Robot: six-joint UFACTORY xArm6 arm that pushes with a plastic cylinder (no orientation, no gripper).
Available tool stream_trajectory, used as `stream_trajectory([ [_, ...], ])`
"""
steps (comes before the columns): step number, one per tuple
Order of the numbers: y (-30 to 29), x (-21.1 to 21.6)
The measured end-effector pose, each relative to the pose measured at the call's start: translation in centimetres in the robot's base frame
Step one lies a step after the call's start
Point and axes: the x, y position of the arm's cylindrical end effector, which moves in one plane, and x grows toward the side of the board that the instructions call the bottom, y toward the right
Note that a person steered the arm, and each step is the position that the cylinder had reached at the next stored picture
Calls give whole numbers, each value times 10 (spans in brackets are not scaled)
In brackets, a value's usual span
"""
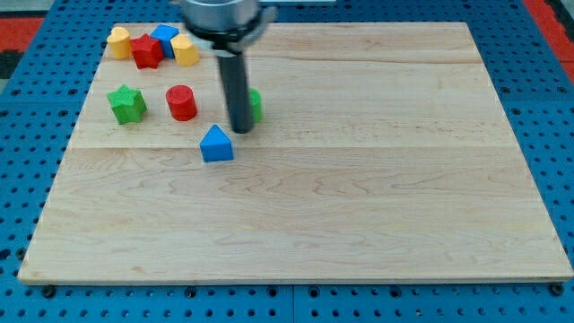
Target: Place the triangle and green circle in a diagonal line
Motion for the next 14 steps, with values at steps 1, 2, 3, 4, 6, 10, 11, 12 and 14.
stream_trajectory([
  [1, -47, -13],
  [2, -47, -46],
  [3, 45, -37],
  [4, 89, -16],
  [6, -16, 86],
  [10, -29, 53],
  [11, -23, 73],
  [12, -22, 52],
  [14, -22, 1],
])
